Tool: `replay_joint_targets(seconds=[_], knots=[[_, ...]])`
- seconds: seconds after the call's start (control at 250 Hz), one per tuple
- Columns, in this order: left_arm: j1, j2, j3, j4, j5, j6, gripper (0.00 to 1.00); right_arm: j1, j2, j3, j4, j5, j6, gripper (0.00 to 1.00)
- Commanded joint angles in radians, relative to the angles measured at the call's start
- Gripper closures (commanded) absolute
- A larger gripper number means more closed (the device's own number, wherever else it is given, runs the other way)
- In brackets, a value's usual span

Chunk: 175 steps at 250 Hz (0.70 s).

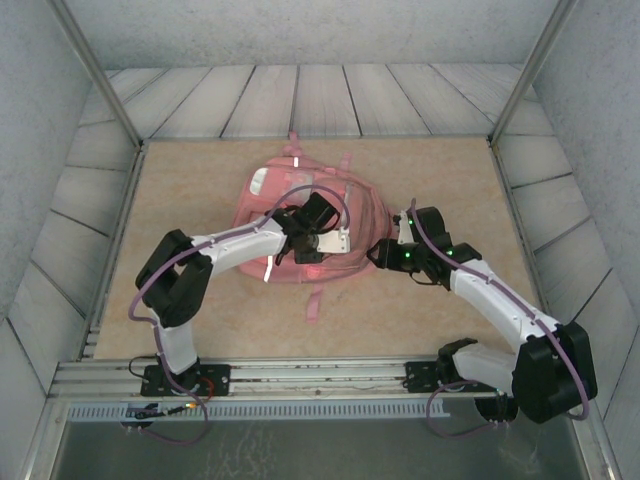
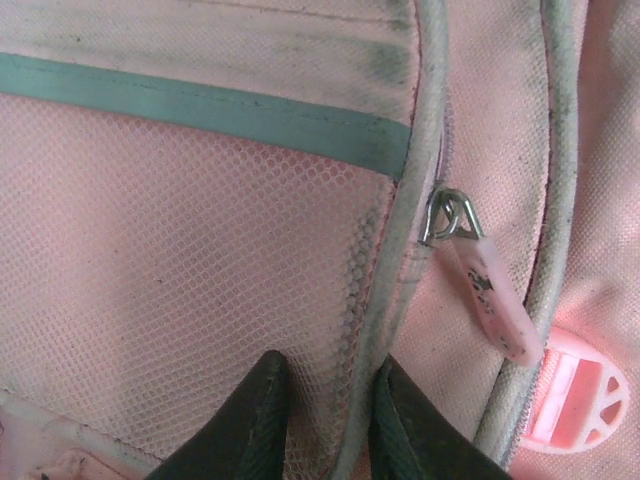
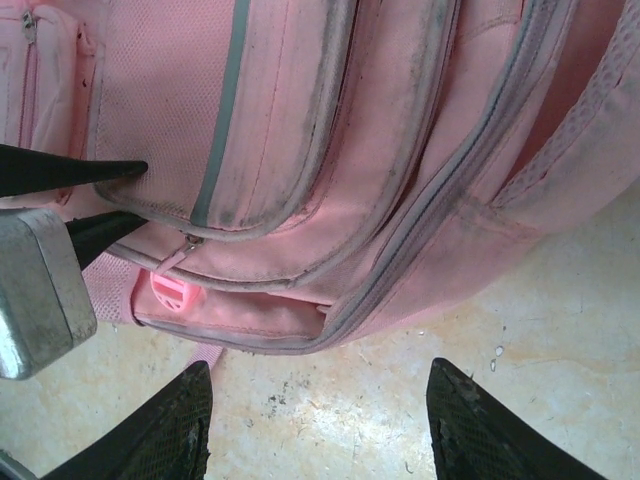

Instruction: Pack the student bag

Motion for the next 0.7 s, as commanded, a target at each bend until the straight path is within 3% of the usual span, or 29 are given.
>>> replay_joint_targets(seconds=[0.0,0.208,0.436,0.695], knots=[[0.019,0.002,0.028,0.017,0.009,-0.022,0.82,-0.002,-0.031,-0.018,0.028,-0.029,0.016,0.43],[0.034,0.007,0.08,-0.029,0.051,-0.132,0.99,0.001,-0.071,-0.068,0.131,-0.121,0.032,0.47],[0.045,-0.03,0.107,-0.084,0.138,-0.322,0.99,0.001,-0.058,-0.056,0.186,-0.166,-0.002,0.51],[0.044,-0.087,0.103,-0.12,0.229,-0.626,1.0,0.015,-0.005,-0.05,0.277,-0.177,-0.078,0.56]])
